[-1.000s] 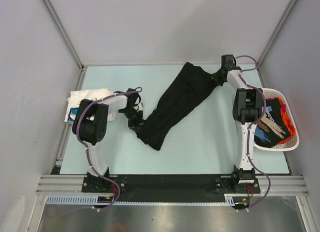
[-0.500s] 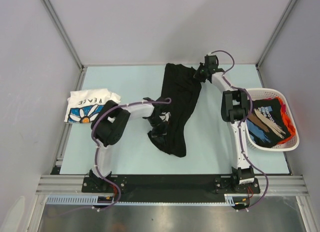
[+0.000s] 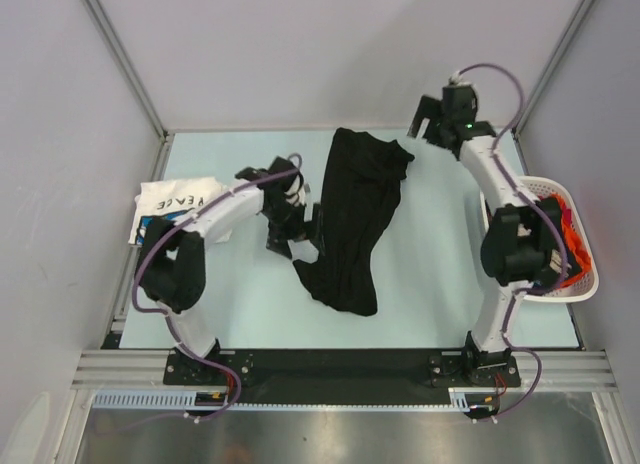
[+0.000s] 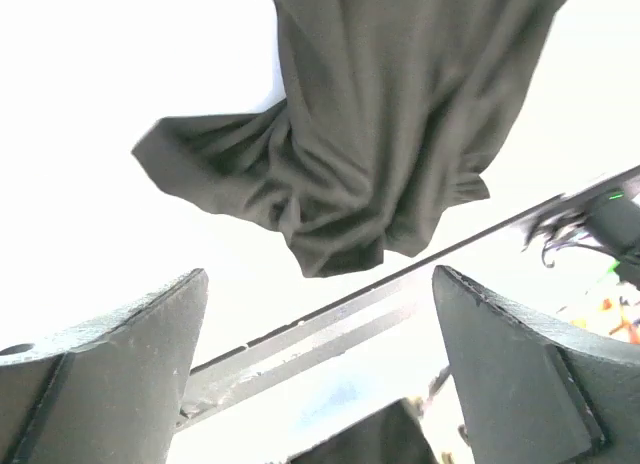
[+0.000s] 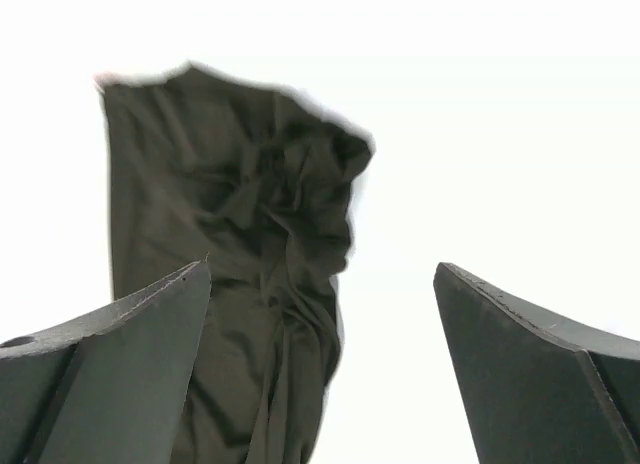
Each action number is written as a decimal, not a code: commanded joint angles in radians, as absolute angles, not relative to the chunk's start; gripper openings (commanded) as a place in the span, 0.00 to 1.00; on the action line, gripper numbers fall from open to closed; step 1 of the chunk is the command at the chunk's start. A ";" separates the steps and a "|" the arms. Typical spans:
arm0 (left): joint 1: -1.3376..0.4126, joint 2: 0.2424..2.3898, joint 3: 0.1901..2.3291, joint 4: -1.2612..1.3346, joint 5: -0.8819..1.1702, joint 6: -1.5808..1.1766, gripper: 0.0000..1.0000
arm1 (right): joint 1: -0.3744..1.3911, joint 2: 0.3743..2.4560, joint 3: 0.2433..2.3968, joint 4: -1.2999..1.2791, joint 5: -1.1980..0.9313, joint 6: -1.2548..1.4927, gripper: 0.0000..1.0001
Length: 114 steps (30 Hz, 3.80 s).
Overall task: Fold and stack the t-shirts
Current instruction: Fold the tshirt
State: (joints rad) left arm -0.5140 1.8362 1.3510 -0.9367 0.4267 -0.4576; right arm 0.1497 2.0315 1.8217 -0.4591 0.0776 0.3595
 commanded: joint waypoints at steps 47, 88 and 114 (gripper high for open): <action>-0.405 1.945 1.123 -0.641 0.512 -0.373 0.16 | 0.367 1.720 0.566 -0.130 -0.778 0.673 0.64; -0.457 1.385 1.046 -0.861 0.572 -0.353 1.00 | 0.325 1.471 1.092 -1.000 -0.331 0.483 1.00; -0.126 2.459 2.045 -0.595 0.673 -0.594 1.00 | 0.117 2.293 1.971 -0.726 -0.212 0.462 0.97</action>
